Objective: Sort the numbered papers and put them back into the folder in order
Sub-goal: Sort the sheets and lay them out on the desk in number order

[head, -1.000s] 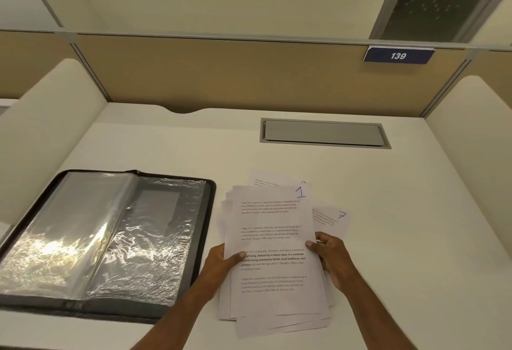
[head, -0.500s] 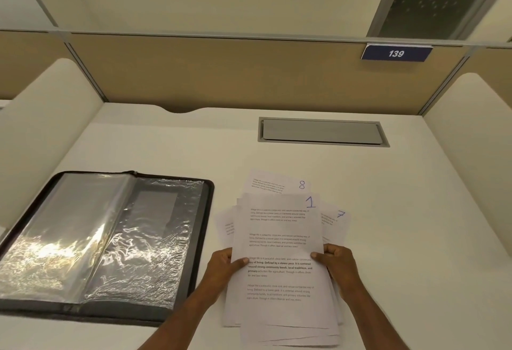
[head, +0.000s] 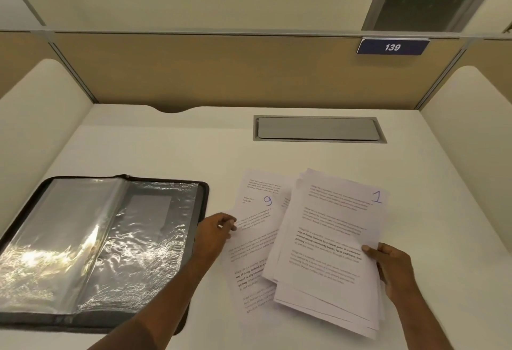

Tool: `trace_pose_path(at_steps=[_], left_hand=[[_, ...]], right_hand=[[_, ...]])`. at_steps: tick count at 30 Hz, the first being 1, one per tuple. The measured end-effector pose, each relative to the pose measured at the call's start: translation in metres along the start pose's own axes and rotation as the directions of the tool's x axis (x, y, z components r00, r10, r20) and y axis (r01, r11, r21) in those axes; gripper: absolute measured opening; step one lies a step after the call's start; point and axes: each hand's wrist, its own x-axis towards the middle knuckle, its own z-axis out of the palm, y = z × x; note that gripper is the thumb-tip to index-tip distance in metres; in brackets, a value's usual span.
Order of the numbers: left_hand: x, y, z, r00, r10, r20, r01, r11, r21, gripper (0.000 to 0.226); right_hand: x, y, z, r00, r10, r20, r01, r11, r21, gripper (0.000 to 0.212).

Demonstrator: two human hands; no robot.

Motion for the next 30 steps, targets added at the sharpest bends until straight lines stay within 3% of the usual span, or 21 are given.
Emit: trace_pose_path(at_steps=[4, 7, 11, 14, 18, 23, 26, 28, 30], left_hand=[[0.023, 0.021, 0.011, 0.991, 0.135, -0.001, -0.131, 0.964, 0.229, 0.012], [0.038, 0.038, 0.025, 0.986, 0.127, 0.112, -0.141, 0.982, 0.122, 0.008], [0.041, 0.058, 0.044, 0.945, -0.037, 0.324, 0.103, 0.976, -0.191, 0.021], [0.036, 0.061, 0.054, 0.881, -0.121, 0.458, 0.231, 0.954, -0.191, 0.032], [0.026, 0.045, 0.054, 0.832, -0.125, 0.540, 0.261, 0.948, -0.181, 0.040], [0.008, 0.027, 0.044, 0.900, -0.131, 0.416, 0.252, 0.935, -0.250, 0.037], [0.002, 0.015, 0.031, 0.925, -0.149, 0.350, 0.262, 0.917, -0.301, 0.035], [-0.001, 0.005, 0.019, 0.941, -0.153, 0.303, 0.256, 0.905, -0.339, 0.042], [-0.006, -0.003, 0.007, 0.951, -0.170, 0.259, 0.259, 0.894, -0.365, 0.058]], right_hand=[[0.001, 0.000, -0.002, 1.000, 0.028, -0.003, -0.028, 0.999, 0.015, 0.016], [0.000, 0.001, 0.004, 0.999, 0.032, 0.022, -0.033, 0.999, 0.027, 0.015], [0.003, 0.005, 0.016, 0.997, 0.052, 0.048, -0.053, 0.999, 0.010, 0.010], [0.004, 0.004, 0.029, 0.994, 0.065, 0.088, -0.065, 0.998, -0.003, 0.005], [0.008, 0.004, 0.051, 0.991, 0.064, 0.115, -0.058, 0.997, -0.053, 0.008], [0.006, -0.004, 0.078, 0.982, 0.040, 0.185, -0.010, 0.987, -0.159, 0.010], [0.010, -0.013, 0.082, 0.993, -0.056, 0.108, 0.081, 0.967, -0.242, 0.007], [0.020, -0.013, 0.078, 0.966, -0.259, -0.011, 0.222, 0.849, -0.479, 0.010], [0.026, -0.014, 0.071, 0.887, -0.458, -0.056, 0.308, 0.678, -0.667, 0.006]])
